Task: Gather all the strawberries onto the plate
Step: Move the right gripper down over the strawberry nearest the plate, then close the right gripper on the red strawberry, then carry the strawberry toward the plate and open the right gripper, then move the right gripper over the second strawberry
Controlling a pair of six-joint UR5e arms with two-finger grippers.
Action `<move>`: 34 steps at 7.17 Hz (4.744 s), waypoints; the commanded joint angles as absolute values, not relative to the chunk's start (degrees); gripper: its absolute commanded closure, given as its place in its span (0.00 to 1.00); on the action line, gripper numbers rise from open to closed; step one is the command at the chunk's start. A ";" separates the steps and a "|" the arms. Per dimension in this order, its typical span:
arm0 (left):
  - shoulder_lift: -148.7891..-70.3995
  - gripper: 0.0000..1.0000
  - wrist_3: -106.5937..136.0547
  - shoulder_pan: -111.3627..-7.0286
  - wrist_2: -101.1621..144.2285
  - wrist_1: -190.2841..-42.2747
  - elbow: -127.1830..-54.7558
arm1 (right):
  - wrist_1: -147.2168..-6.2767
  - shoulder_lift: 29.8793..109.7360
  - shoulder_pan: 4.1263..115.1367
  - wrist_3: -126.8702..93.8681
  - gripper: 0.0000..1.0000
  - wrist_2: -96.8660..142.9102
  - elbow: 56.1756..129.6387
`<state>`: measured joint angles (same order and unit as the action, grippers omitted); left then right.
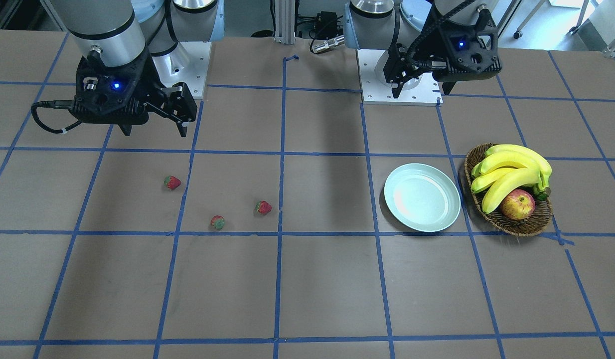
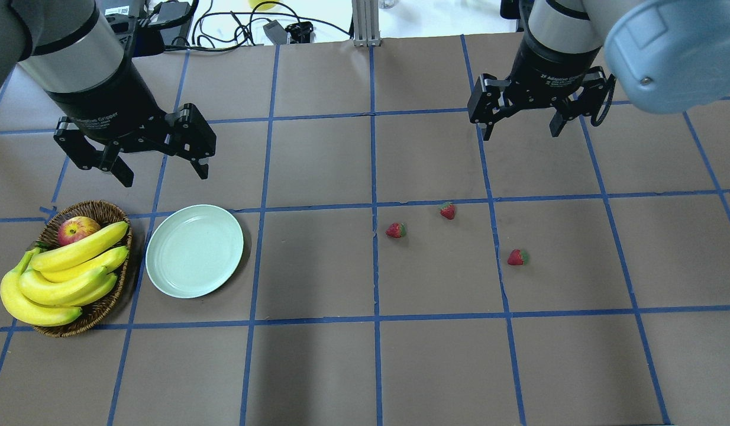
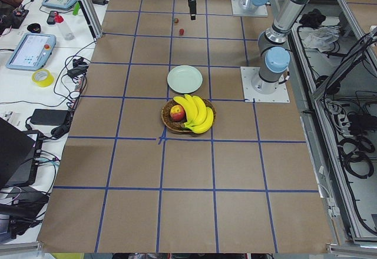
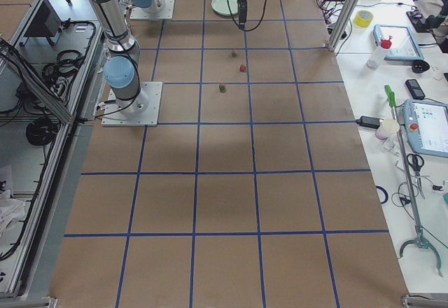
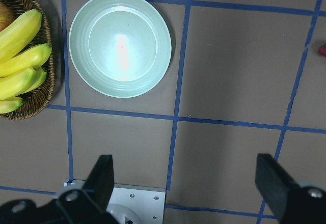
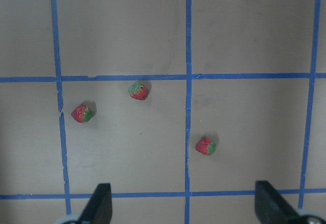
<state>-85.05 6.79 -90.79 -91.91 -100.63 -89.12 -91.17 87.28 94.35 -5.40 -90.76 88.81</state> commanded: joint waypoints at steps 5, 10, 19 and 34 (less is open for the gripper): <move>-85.08 0.00 6.59 -90.79 -91.93 -100.72 -89.21 | -123.77 70.17 107.03 -20.28 0.06 -91.23 98.93; -84.64 0.00 6.59 -90.79 -91.94 -100.55 -90.17 | -130.34 62.14 109.51 -20.57 0.18 -89.30 102.03; -84.64 0.00 6.59 -90.79 -92.72 -100.28 -90.26 | -130.52 64.68 109.86 -22.76 0.72 -87.11 105.12; -85.25 0.00 6.59 -90.70 -92.64 -98.35 -91.05 | -131.22 64.50 116.21 -25.28 0.00 -88.89 96.59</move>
